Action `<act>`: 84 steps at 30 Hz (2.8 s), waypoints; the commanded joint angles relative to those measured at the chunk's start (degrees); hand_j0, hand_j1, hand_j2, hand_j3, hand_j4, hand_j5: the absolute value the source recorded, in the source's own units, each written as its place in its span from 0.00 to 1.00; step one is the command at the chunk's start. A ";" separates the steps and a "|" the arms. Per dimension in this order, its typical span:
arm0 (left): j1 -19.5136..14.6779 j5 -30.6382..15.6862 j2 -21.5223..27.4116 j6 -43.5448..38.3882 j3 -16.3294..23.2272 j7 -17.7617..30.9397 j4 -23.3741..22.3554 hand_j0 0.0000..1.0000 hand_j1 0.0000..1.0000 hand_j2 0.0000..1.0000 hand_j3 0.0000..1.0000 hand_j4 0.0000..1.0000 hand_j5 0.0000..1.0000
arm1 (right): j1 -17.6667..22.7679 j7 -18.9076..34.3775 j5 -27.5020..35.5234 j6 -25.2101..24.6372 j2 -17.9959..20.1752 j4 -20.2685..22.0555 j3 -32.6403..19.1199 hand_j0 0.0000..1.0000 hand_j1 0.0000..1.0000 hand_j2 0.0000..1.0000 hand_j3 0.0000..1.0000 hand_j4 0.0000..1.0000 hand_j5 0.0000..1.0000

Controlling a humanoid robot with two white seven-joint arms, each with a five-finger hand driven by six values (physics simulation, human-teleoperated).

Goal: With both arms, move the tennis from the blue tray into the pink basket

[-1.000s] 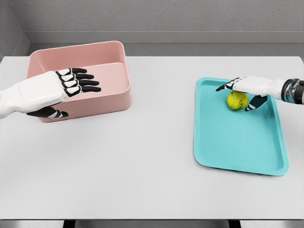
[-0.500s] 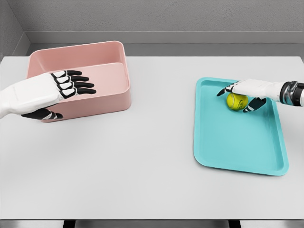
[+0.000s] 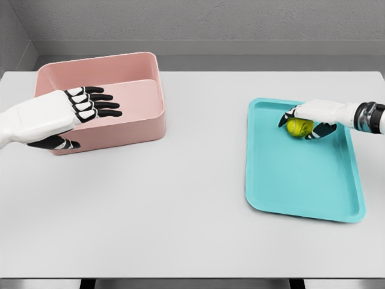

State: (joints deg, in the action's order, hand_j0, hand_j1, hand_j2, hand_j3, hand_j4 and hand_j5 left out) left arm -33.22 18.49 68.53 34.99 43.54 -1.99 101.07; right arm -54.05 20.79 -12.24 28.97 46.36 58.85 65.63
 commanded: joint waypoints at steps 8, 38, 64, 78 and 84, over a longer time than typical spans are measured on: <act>0.00 -0.38 -0.07 0.01 -0.12 -0.03 0.01 1.00 1.00 1.00 1.00 1.00 1.00 | -0.53 -0.23 0.20 2.32 -0.22 0.74 -0.06 0.59 0.59 0.59 0.59 0.59 0.59; -0.18 -0.30 -0.07 0.01 -0.12 -0.03 0.01 1.00 1.00 1.00 1.00 1.00 1.00 | -2.55 1.00 0.29 6.01 5.50 27.89 -0.94 0.59 0.59 0.59 0.59 0.59 0.59; -0.35 -0.30 -0.07 0.01 -0.12 -0.03 -0.08 1.00 1.00 1.00 1.00 1.00 1.00 | -2.64 5.40 0.29 5.57 -6.98 31.41 0.64 0.56 0.56 0.56 0.56 0.56 0.56; 0.00 -0.30 -0.07 0.01 -0.12 0.06 -0.08 1.00 1.00 1.00 1.00 1.00 1.00 | -2.81 5.93 0.11 0.03 -16.13 30.27 3.02 0.55 0.55 0.55 0.55 0.55 0.55; 2.37 -0.47 -0.33 0.01 -1.61 0.06 -0.08 1.00 1.00 1.00 1.00 1.00 1.00 | -2.81 6.01 -0.50 0.03 -17.44 29.21 3.63 0.55 0.55 0.55 0.55 0.55 0.55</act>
State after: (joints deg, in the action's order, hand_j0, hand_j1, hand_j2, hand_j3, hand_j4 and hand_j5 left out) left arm -30.67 18.45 68.18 34.99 42.44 -1.89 100.99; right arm -56.87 26.80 -12.85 29.20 29.64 88.49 69.12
